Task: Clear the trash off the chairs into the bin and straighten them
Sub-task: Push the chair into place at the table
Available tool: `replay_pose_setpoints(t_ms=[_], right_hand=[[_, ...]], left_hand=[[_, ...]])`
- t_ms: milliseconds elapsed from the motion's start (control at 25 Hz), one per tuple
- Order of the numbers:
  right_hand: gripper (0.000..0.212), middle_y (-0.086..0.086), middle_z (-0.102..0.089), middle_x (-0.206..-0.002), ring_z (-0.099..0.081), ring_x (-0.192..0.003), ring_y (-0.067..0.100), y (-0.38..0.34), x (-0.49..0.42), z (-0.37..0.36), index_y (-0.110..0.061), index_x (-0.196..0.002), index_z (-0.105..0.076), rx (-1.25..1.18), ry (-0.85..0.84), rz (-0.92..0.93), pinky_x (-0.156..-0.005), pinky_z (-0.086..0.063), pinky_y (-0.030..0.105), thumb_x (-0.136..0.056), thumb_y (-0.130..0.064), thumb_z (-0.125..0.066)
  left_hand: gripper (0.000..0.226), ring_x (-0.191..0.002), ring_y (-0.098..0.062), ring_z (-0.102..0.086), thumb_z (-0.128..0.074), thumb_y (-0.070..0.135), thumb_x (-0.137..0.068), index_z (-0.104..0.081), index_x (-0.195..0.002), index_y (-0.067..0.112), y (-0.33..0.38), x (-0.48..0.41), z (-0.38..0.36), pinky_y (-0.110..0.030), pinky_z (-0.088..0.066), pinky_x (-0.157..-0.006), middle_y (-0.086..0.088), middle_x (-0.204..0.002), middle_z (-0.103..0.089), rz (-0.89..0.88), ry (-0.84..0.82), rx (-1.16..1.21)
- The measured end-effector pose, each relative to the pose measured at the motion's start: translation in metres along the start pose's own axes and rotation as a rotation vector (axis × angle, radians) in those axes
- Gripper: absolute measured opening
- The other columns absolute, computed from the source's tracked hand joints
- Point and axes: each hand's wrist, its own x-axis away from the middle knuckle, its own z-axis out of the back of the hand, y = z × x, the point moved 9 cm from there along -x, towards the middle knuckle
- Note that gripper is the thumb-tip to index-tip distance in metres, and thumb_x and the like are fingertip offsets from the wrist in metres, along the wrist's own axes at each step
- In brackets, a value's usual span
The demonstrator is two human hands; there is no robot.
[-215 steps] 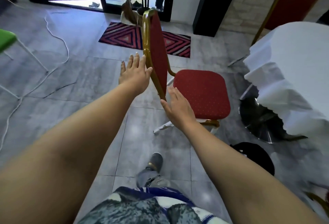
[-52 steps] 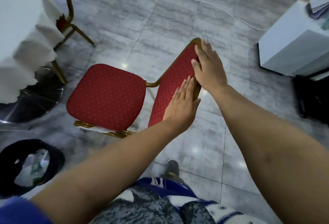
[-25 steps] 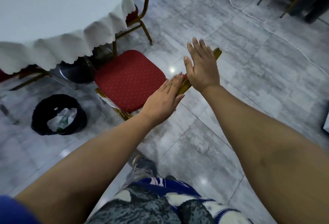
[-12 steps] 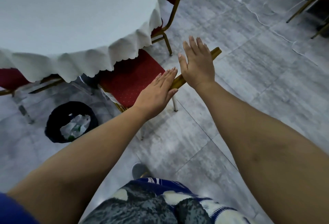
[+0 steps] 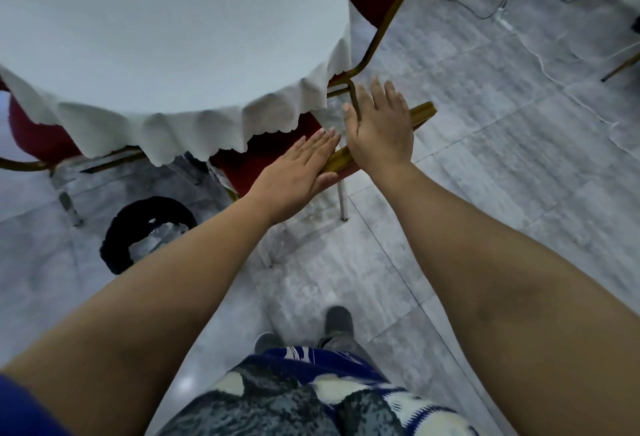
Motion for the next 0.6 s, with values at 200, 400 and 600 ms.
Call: replay_pose_setpoints(t_ms=[200, 400, 600], right_hand=[[0.059, 0.009, -0.029, -0.16, -0.018, -0.15, 0.027, -0.003, -0.007, 0.0, -0.018, -0.151, -0.034, 0.039, -0.039, 0.069, -0.122, -0.014, 0.043, -0.1, -0.047, -0.021], [0.062, 0.008, -0.028, -0.16, -0.019, -0.15, 0.027, -0.009, -0.011, -0.006, -0.018, -0.151, -0.032, 0.099, -0.122, 0.176, -0.122, -0.012, 0.043, -0.099, -0.051, -0.022], [0.065, 0.004, -0.014, -0.165, -0.007, -0.152, 0.02, -0.02, -0.019, -0.013, -0.018, -0.156, -0.015, 0.062, -0.246, 0.317, -0.123, -0.005, 0.041, -0.101, -0.052, -0.017]], left_hand=[[0.067, -0.146, -0.005, 0.002, -0.014, 0.054, -0.099, -0.004, -0.154, 0.017, -0.001, -0.006, -0.003, -0.027, 0.001, -0.12, -0.001, -0.162, -0.008, -0.008, -0.027, 0.01], [0.068, -0.148, -0.009, 0.003, -0.009, 0.057, -0.098, -0.004, -0.154, 0.019, -0.001, -0.002, -0.001, -0.029, 0.001, -0.121, 0.0, -0.162, -0.003, 0.041, -0.035, 0.008], [0.061, -0.148, -0.008, 0.007, -0.011, 0.049, -0.101, -0.004, -0.154, 0.02, -0.004, 0.004, 0.008, -0.029, 0.003, -0.12, 0.001, -0.162, -0.001, 0.213, 0.043, 0.087]])
